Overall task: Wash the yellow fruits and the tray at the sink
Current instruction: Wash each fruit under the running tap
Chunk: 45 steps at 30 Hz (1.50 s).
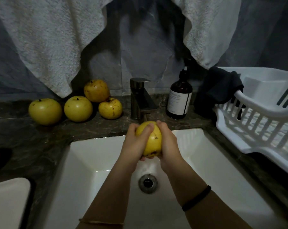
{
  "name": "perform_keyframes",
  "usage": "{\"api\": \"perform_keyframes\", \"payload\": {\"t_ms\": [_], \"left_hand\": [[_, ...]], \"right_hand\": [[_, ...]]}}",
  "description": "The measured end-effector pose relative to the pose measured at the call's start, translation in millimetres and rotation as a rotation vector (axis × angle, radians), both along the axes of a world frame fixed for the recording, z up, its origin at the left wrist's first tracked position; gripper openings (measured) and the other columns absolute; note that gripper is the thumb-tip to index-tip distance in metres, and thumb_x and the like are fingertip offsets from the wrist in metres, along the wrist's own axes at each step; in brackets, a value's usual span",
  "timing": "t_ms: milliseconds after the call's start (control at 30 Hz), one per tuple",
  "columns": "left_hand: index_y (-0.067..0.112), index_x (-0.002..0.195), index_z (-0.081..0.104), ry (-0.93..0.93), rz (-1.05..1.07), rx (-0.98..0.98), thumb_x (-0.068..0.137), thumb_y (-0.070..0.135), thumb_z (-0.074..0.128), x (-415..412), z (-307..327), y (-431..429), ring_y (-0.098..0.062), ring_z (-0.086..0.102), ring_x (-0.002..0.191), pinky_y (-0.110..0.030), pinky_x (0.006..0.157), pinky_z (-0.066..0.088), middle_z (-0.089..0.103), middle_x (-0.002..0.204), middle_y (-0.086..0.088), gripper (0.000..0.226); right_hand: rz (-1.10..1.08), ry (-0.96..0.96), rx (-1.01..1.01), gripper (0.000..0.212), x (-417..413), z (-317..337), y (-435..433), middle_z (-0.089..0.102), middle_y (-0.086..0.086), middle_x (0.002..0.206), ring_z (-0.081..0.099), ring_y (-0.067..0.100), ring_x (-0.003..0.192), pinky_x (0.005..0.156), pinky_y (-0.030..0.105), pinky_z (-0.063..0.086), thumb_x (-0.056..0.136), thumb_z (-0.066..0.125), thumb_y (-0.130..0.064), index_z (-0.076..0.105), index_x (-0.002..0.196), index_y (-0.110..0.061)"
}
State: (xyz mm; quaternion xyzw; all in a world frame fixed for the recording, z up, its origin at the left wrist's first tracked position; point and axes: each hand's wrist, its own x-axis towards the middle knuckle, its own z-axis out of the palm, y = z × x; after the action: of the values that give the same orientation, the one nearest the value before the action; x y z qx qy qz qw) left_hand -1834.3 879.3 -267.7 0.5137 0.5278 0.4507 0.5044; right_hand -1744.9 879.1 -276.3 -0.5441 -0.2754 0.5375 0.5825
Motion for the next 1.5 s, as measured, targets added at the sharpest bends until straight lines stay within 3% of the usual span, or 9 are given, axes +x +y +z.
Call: {"api": "perform_keyframes", "payload": {"t_ms": [200,500,600,700,867,1100,1267,1433,1500], "left_hand": [[0.025,0.110,0.048,0.074,-0.112,-0.018,0.092,0.050,0.048,-3,3,-4,-0.025,0.065,0.066,-0.021,0.040,0.041,0.056,0.102,-0.005,0.031],[0.015,0.108,0.058,-0.235,-0.087,-0.409,0.083,0.068,0.046,-2,-3,2,-0.032,0.064,0.052,-0.026,0.052,0.045,0.069,0.078,-0.018,0.059],[0.002,0.096,0.062,-0.505,-0.031,-0.555,0.079,0.069,0.049,-4,-3,3,-0.030,0.059,0.048,-0.025,0.049,0.042,0.066,0.062,-0.020,0.070],[0.000,0.085,0.062,-0.686,0.017,-0.623,0.079,0.065,0.050,-7,-3,4,-0.028,0.059,0.044,-0.019,0.044,0.040,0.067,0.061,-0.018,0.066],[-0.004,0.081,0.064,-0.694,0.010,-0.640,0.081,0.067,0.048,-6,-6,5,-0.027,0.058,0.067,-0.021,0.065,0.035,0.067,0.064,-0.020,0.072],[-0.003,0.084,0.063,-0.701,0.003,-0.654,0.082,0.067,0.047,-5,-3,4,-0.027,0.058,0.066,-0.021,0.063,0.035,0.067,0.064,-0.018,0.072],[0.000,0.088,0.062,-0.688,0.032,-0.641,0.081,0.069,0.042,-6,-3,3,-0.025,0.058,0.058,-0.012,0.038,0.037,0.066,0.062,-0.015,0.072],[0.010,0.114,0.060,-0.842,0.149,-0.593,0.078,0.063,0.056,-7,-8,7,-0.029,0.067,0.097,-0.036,0.093,0.051,0.068,0.105,-0.015,0.065],[0.013,0.119,0.061,-0.806,0.124,-0.585,0.077,0.063,0.058,-7,-7,7,-0.027,0.065,0.103,-0.037,0.098,0.048,0.069,0.110,-0.012,0.065]], "right_hand": [[0.140,0.422,-0.221,0.049,15,2,-1,0.065,0.020,0.101,0.063,0.036,0.084,0.064,0.040,0.050,0.082,0.061,-0.053,0.060,0.111,-0.013],[0.120,0.410,-0.174,0.057,10,-3,6,0.063,0.023,0.114,0.063,0.039,0.100,0.086,0.052,0.052,0.081,0.066,-0.049,0.057,0.122,-0.010],[0.179,0.338,-0.103,0.062,5,-1,5,0.066,0.021,0.112,0.065,0.036,0.102,0.084,0.047,0.055,0.077,0.068,-0.053,0.060,0.120,-0.009],[0.200,0.121,-0.071,0.059,-2,2,4,0.066,0.017,0.113,0.066,0.032,0.101,0.057,0.030,0.057,0.077,0.065,-0.058,0.059,0.120,-0.018],[0.129,-0.217,-0.099,0.058,-3,3,7,0.066,0.014,0.107,0.065,0.027,0.098,0.094,0.044,0.050,0.090,0.042,-0.062,0.058,0.118,-0.014],[0.097,-0.260,-0.020,0.041,-5,8,3,0.061,0.010,0.105,0.060,0.025,0.099,0.095,0.045,0.049,0.094,0.037,-0.058,0.052,0.104,-0.021],[-0.076,-0.441,0.192,0.026,-7,2,-3,0.058,0.004,0.105,0.060,0.020,0.097,0.087,0.041,0.051,0.093,0.045,-0.054,0.049,0.087,-0.029],[0.218,-0.493,0.306,0.048,-15,0,-9,0.052,-0.004,0.121,0.054,0.016,0.111,0.096,0.039,0.048,0.086,0.060,-0.050,0.041,0.127,-0.032],[0.158,-0.583,0.334,0.046,-16,-1,-8,0.051,-0.007,0.117,0.053,0.014,0.111,0.096,0.037,0.046,0.089,0.055,-0.051,0.040,0.130,-0.035]]}}
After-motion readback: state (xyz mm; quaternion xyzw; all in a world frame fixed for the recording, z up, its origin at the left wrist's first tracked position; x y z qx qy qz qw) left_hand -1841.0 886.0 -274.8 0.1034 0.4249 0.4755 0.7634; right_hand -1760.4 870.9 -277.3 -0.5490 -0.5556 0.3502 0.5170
